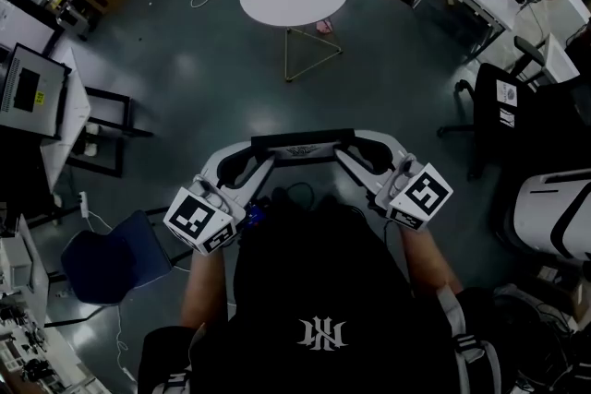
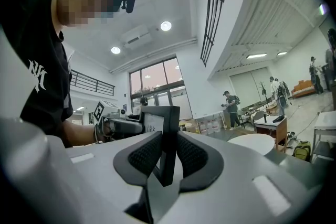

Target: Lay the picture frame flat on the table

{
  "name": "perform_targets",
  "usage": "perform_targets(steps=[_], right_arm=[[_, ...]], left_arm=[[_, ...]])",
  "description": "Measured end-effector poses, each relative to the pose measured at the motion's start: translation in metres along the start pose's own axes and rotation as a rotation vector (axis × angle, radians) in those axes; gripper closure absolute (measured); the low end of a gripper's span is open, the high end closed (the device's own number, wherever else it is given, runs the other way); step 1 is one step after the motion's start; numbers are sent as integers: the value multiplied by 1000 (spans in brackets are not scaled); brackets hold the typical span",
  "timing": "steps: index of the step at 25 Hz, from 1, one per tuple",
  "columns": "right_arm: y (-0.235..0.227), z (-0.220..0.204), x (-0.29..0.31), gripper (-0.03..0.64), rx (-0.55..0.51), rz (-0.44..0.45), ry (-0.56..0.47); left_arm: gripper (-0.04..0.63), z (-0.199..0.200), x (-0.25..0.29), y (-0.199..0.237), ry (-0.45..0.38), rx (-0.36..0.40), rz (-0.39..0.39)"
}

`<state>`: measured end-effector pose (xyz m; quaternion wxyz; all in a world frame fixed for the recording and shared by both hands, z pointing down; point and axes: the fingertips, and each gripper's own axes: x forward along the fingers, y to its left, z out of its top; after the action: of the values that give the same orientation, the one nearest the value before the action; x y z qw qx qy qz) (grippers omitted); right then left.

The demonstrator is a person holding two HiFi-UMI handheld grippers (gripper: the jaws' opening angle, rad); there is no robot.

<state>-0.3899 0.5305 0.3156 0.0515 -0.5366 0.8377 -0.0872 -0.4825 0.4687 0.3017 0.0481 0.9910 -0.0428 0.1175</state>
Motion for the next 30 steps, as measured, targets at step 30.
perform_targets(steps=[30], right_arm=[[3, 0, -47, 551, 39, -177, -41]], left_arm=[[502, 5, 29, -30, 35, 32, -198]])
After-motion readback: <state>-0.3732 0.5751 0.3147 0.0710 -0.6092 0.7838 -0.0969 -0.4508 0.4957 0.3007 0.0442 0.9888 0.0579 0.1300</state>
